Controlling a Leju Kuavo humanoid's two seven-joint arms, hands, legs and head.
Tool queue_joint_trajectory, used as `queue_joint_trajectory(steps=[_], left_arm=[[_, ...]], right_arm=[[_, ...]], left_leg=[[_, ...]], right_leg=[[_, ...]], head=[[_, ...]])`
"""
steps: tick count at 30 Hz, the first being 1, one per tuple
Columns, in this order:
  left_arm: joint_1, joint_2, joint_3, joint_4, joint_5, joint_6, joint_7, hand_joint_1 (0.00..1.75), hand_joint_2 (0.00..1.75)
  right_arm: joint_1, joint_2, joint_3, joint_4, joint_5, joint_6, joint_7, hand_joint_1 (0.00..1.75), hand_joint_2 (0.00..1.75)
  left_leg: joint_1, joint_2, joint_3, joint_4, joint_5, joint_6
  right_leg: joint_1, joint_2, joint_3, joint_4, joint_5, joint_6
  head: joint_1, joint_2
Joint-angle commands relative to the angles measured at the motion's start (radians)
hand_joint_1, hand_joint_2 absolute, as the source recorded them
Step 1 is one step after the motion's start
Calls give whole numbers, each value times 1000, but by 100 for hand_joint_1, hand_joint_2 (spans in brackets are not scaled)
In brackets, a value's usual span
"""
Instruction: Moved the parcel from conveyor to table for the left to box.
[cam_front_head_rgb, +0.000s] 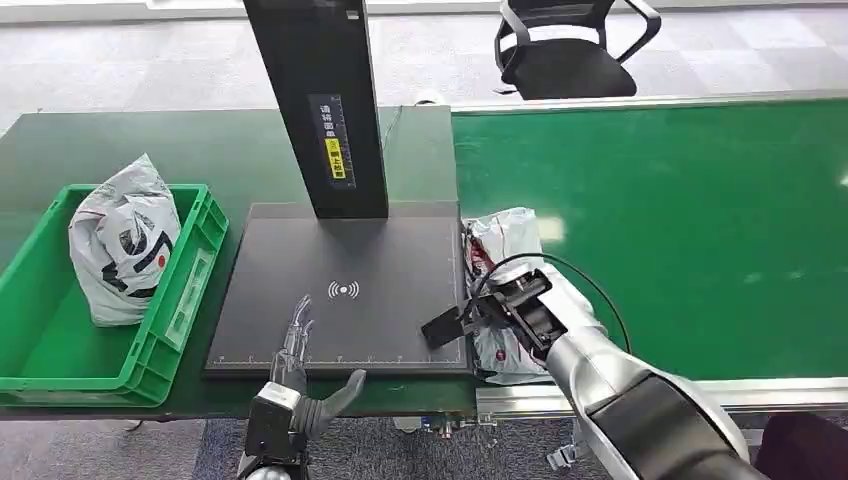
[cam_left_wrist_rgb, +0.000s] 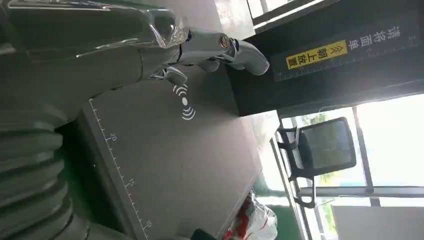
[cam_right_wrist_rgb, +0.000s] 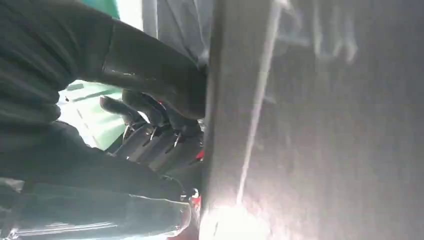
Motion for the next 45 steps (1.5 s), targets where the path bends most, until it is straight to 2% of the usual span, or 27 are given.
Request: queue_joint_trajectory(steps=[1, 4, 7, 15, 18, 19, 21, 24, 28, 29, 31, 35, 38, 41, 45], left_arm=[[63, -39, 37, -53, -18, -40, -7, 0, 175], [60, -39, 43, -46, -19, -44, -11, 0, 175], [60, -39, 43, -46, -19, -44, -11, 0, 175], [59, -40, 44, -45, -19, -44, -11, 0, 175], [63, -38, 47, -42, -20, -43, -12, 0, 175], [63, -37, 47, -38, -22, -46, -16, 0, 175], [59, -38, 45, -32, -25, -49, -20, 0, 175], [53, -39, 44, -26, -27, -51, -22, 0, 175], [57, -39, 46, -30, -28, -51, -23, 0, 175], [57, -35, 42, -29, -32, -62, -19, 0, 175], [52, -37, 42, -25, -32, -61, -17, 0, 175], [36, -34, 29, 0, -29, -60, -15, 0, 175], [20, -35, 24, 18, -26, -60, -14, 0, 175], [0, -33, 15, 44, -13, -47, -10, 0, 175], [0, -31, 6, 58, -3, -37, -16, 0, 175]], right_arm=[[-132, -55, -19, -10, -30, -397, 131, 0, 175], [-93, -67, -10, -4, -32, -461, 134, 0, 175], [-92, -67, -10, -3, -32, -462, 134, 0, 175], [-96, -62, -10, -4, -33, -460, 143, 0, 175], [-43, -77, -5, -30, -32, -563, 180, 0, 175], [-10, -88, 5, -43, -20, -653, 222, 0, 175], [29, -101, 16, -42, -5, -729, 271, 0, 175], [58, -118, 22, -38, 8, -775, 321, 0, 175], [120, -106, -34, -33, -55, -693, 238, 0, 175], [144, -88, -96, -9, -157, -484, 106, 0, 175], [215, -80, -105, -4, -199, -400, 36, 0, 175], [275, -81, -107, 6, -253, -284, -20, 0, 175], [293, -85, -106, 5, -268, -224, -29, 0, 175], [306, -81, -100, 9, -294, -154, -36, 0, 175], [311, -70, -95, 13, -309, -115, -27, 0, 175]], left_leg=[[0, -2, -5, 1, 1, 3], [1, -6, -1, -2, 1, 3], [0, -3, -2, 0, 0, 2], [1, -3, -5, -1, 1, 3], [0, -3, -4, -1, 0, 3], [1, -4, -3, -1, 0, 2], [1, -5, -3, -2, 1, 3], [1, -5, -3, -2, 1, 3], [0, -4, -4, -2, 1, 2], [1, -4, -3, -2, 1, 2], [1, -4, -2, -2, 0, 2], [1, -4, -3, -2, 0, 2], [3, -2, 2, -3, -1, 1], [3, -5, 6, -6, 0, 1], [4, -5, 14, -5, -3, 1]], right_leg=[[1, -3, -4, 1, 0, -5], [2, -6, 1, -4, 0, -4], [1, -2, -1, -1, 0, -3], [2, -3, -4, -2, 0, -4], [1, -3, -3, -2, 0, -4], [1, -3, -2, -3, 0, -3], [2, -4, -1, -4, 0, -4], [2, -5, -1, -4, 0, -3], [1, -4, -2, -3, 0, -4], [1, -3, -2, -3, 0, -4], [2, -4, -1, -4, 0, -3], [2, -4, -1, -3, -1, -3], [4, -3, 2, -6, -1, -4], [4, -7, 7, -8, -1, -6], [5, -6, 13, -8, -4, -6]], head=[[1, 0], [0, 0], [0, 0], [0, 0], [0, 0], [0, 0], [0, 0], [0, 0], [0, 0], [0, 0], [0, 0], [1, 0], [0, 0], [-2, 0], [-1, 0]])
